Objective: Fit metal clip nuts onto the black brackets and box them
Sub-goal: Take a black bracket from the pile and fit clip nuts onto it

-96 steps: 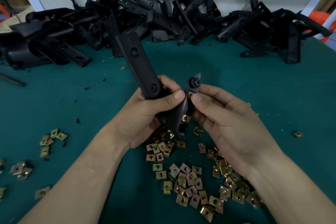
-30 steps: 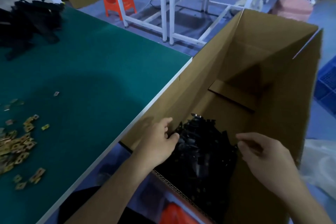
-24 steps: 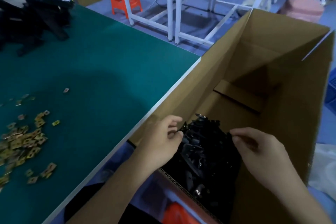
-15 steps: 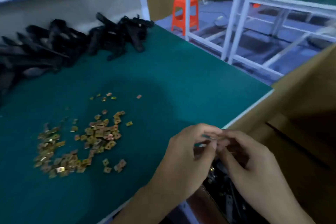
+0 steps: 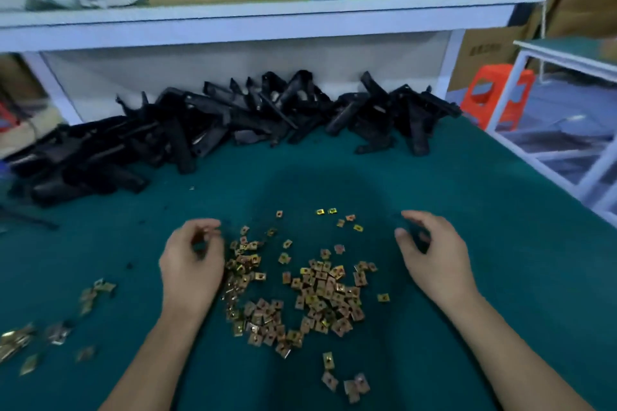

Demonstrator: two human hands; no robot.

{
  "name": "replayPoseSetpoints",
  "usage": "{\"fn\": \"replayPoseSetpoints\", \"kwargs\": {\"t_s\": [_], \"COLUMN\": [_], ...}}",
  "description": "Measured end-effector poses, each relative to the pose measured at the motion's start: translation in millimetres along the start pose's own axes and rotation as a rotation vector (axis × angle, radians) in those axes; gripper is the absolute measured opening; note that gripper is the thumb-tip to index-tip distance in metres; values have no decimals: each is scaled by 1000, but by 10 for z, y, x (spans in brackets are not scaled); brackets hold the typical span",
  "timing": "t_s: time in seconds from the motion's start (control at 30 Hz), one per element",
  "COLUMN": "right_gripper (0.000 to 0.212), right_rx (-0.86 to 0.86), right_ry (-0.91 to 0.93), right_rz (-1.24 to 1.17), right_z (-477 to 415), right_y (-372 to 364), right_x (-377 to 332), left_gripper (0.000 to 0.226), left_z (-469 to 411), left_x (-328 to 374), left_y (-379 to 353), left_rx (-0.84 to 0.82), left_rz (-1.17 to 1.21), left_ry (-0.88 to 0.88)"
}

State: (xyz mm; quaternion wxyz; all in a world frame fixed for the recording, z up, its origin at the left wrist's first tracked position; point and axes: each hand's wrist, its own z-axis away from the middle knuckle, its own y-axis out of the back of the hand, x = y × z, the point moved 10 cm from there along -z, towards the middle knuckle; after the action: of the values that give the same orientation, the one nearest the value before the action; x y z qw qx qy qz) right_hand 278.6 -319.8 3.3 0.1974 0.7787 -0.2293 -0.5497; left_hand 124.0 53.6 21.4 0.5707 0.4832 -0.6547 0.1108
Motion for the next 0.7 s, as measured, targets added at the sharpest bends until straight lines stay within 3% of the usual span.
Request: {"fn": "replayPoseSetpoints", "kwargs": {"t_s": [0.2,0.33,0.47,0.6,0.7], "right_gripper": [19,27,38,45,54], "right_rx": [87,114,169,258,284], "right_ry": [-88,-127,-170,-201,-210], "right_rz": [-56,-49,-80,-100,-132], "right_z": [-731,-1132,-1547,-1971,-2242], "right_y": [-93,-98,-110,-143,-205], "right_x": [209,303,423,577,697], "left_gripper": [13,16,22,18,26], "left_z": [-191,-421,-692,-997,-1159], "left_x": [-127,-65,341,932,1335], "left_y": [-100,-301,-924,-2264,-3049], "left_rx": [58,-6,-199,-638,-679], "left_rz": [-17,-9,122,159,108], "left_ry": [35,17,-83,-34,-172]}}
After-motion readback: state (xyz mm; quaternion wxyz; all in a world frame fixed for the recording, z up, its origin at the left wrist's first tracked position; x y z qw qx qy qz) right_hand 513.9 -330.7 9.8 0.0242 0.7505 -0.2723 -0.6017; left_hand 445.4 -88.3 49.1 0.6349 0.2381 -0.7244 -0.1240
